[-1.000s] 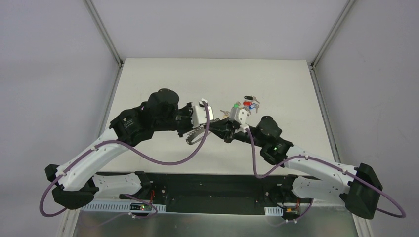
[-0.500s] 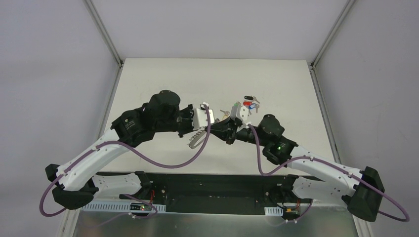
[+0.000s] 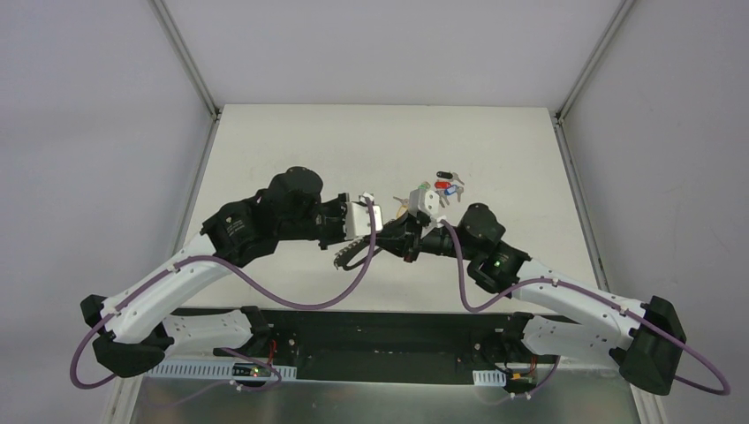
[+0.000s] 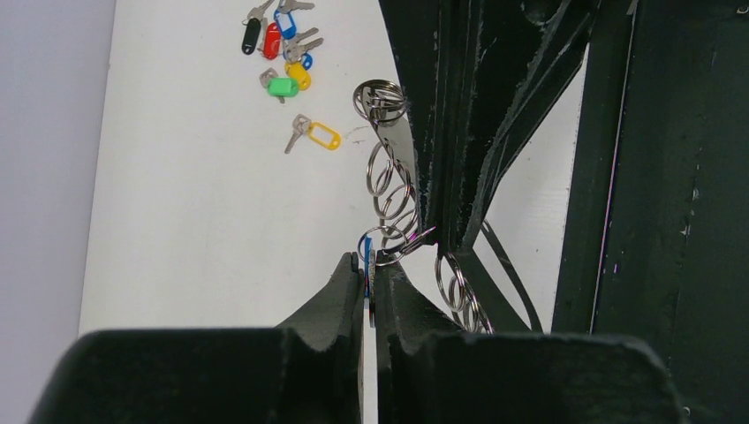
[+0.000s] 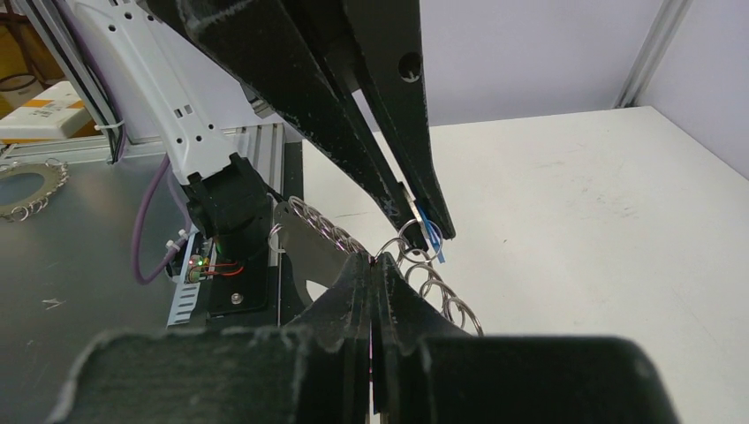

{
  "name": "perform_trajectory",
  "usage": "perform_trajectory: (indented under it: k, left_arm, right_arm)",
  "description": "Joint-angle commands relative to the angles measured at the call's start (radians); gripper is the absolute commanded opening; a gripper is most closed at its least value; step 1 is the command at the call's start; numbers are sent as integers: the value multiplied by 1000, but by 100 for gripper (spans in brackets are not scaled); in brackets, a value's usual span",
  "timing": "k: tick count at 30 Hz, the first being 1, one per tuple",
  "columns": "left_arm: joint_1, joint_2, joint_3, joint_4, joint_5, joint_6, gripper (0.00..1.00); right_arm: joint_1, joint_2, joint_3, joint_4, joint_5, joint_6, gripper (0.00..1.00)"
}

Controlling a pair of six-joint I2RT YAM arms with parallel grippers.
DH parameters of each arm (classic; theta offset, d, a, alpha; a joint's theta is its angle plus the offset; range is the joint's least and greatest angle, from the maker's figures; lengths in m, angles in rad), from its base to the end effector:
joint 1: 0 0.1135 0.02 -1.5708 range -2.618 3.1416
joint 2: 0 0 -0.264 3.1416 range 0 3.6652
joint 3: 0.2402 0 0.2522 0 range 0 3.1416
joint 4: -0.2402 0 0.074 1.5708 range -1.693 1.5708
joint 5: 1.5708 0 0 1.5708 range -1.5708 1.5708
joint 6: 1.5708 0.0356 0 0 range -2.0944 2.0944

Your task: Remove the keys from the keyring

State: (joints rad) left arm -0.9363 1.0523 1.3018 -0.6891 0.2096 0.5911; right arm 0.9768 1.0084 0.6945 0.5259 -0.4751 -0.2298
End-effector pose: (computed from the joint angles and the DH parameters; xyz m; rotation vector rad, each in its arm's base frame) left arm 0.1186 -0.1737 0.4151 1.4958 1.3670 -0.4299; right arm 0.1175 0.2031 0.3405 -1.1296 0.9065 0.9395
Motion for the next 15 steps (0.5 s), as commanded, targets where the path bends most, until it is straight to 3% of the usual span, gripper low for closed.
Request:
perform_trajectory:
  k: [1, 7, 15]
  left_arm:
    - [3, -35, -19, 102, 14, 27, 0]
    - [34, -36, -12, 116, 56, -4, 0]
    - [159, -8, 15, 85, 237, -60, 0]
  right_arm:
    - [10, -8, 65, 22, -75, 44, 0]
    - [7, -6, 93, -123, -20, 15, 0]
    - [-28, -31, 67, -149, 83, 25, 0]
